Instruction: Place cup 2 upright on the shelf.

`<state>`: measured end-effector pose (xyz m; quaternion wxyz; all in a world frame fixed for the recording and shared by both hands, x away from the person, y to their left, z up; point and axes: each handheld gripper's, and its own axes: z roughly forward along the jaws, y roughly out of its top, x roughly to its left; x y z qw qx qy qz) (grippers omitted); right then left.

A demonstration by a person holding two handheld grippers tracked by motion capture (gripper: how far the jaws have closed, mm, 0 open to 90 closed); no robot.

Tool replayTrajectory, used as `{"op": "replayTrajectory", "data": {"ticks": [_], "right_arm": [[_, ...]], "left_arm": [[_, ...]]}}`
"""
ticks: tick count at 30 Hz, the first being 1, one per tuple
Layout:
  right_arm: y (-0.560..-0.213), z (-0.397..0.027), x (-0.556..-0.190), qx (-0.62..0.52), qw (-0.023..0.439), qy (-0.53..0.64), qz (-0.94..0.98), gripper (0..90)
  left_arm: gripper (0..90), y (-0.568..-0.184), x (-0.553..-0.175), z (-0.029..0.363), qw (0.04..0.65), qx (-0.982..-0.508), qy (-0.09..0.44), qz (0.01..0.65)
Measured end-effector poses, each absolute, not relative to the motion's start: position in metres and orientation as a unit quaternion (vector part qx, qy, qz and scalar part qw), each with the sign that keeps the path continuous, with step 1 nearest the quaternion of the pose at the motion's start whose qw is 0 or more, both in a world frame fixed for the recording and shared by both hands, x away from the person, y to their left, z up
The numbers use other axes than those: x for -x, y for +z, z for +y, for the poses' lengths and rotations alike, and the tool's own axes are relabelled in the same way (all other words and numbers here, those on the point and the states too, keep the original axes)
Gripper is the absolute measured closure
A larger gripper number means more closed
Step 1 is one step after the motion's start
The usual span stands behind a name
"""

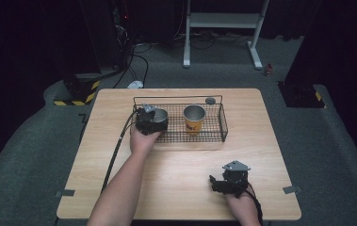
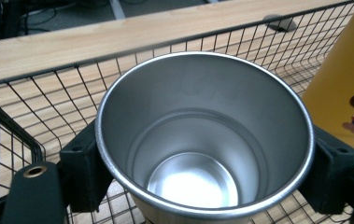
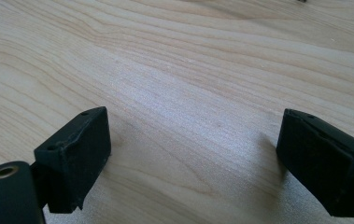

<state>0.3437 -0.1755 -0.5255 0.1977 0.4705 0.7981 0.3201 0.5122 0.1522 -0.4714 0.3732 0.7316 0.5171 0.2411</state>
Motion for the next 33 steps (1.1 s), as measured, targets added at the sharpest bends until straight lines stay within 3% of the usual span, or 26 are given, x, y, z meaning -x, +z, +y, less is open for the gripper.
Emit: {"op": "replayTrajectory", "data": {"ticks": [33], "right_arm": [[-0.525, -0.176, -0.344, -0.47, 0.198, 0.32, 0.798, 9.8]], "left_arm": [[18.7, -0.473, -0.519, 0.142, 0.34, -0.752, 0.223, 0.518]]}}
